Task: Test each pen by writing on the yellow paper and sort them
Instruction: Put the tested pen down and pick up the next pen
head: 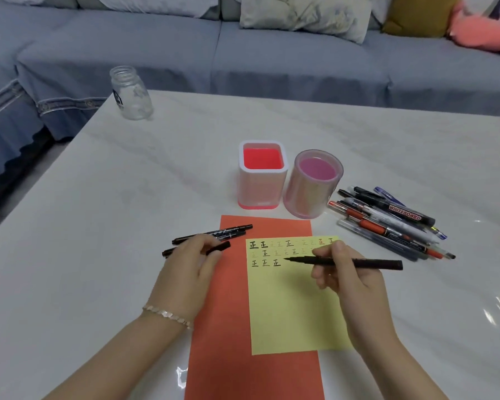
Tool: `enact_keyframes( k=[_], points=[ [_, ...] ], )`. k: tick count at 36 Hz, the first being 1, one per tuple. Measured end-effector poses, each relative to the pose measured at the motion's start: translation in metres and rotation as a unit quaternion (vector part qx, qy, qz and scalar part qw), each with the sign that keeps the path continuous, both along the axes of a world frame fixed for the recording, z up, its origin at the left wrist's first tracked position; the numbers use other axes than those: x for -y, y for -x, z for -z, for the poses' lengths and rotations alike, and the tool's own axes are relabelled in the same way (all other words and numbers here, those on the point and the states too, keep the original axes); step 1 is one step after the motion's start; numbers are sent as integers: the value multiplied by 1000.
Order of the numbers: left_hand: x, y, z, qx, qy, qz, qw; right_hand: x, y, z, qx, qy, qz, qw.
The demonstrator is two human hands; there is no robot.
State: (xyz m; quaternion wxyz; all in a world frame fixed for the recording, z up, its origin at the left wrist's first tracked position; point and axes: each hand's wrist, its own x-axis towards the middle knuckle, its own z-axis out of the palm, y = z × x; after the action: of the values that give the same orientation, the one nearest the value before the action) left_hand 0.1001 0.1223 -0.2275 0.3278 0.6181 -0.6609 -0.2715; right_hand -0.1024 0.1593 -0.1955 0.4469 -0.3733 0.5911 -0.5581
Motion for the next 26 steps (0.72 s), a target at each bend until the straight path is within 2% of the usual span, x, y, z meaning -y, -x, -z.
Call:
enact_keyframes(
  k=[3,8,21,26],
  points=[
    [-14,11,-20,-80,8,17,997,-2,-4,-13,29,20,-9,999],
    [-28,21,-42,-126,24,26,991,-10,-9,-34,61,45,-22,997],
    [-35,29,-50,-151,28,53,987,-14,-4,-38,44,45,-43,997],
    [-37,33,-49,-118,64,91,987,-15,-3,-34,31,28,-66,997]
  ],
)
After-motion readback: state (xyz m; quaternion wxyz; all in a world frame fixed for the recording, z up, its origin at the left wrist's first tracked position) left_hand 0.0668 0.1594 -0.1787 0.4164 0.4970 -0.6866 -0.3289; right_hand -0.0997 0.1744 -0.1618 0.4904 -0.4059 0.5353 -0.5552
